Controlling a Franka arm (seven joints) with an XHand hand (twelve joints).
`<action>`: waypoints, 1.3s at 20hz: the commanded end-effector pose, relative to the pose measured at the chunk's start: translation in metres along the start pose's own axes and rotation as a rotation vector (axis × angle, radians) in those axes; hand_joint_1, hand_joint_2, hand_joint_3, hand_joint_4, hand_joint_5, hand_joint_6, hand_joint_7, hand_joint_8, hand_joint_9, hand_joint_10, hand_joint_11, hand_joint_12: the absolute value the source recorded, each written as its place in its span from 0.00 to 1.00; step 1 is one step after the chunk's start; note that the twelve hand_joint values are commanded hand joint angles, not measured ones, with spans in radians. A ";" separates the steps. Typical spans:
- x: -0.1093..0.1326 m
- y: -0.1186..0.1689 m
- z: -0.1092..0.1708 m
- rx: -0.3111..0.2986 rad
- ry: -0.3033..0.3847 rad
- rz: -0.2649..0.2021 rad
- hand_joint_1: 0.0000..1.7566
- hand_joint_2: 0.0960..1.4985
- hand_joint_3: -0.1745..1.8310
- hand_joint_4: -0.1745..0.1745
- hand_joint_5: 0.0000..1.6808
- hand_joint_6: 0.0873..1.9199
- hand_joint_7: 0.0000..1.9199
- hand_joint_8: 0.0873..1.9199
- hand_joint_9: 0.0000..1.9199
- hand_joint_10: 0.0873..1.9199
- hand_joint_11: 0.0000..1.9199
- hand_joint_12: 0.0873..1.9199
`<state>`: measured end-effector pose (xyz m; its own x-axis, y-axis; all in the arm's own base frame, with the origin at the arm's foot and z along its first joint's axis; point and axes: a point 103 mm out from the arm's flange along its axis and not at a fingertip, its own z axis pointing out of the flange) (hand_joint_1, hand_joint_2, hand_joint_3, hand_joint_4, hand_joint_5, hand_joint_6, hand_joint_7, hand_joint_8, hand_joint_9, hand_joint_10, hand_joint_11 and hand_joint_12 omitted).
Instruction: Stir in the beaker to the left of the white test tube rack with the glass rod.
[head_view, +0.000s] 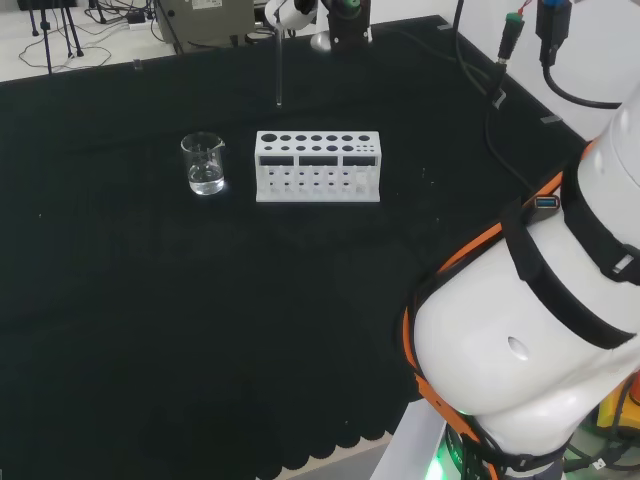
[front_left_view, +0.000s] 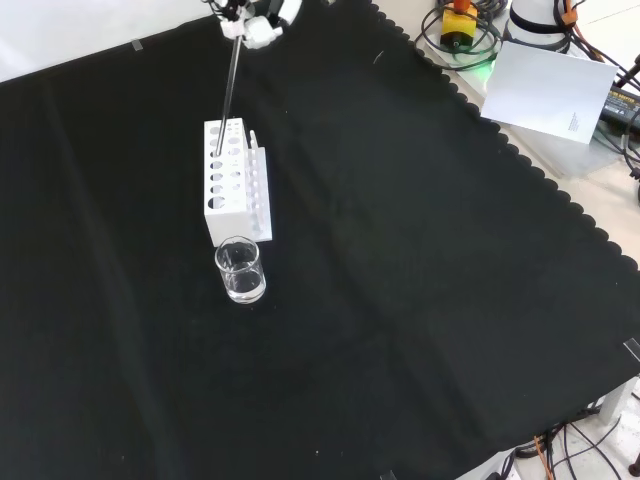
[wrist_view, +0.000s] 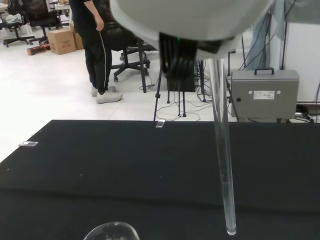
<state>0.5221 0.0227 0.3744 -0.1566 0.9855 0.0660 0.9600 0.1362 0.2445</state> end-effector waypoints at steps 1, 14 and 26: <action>-0.001 -0.008 -0.002 0.013 0.006 -0.007 0.76 0.34 0.49 0.00 0.74 0.24 0.70 0.43 0.89 0.33 0.68 0.35; 0.025 -0.008 -0.008 0.000 0.036 -0.044 0.76 0.34 0.49 0.00 0.74 0.24 0.70 0.43 0.89 0.33 0.69 0.35; 0.049 0.001 -0.020 0.003 0.048 -0.128 0.76 0.34 0.49 0.00 0.75 0.23 0.70 0.43 0.89 0.32 0.69 0.35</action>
<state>0.5102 0.0609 0.3900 -0.2651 0.9606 0.0836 0.9385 0.2372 0.2508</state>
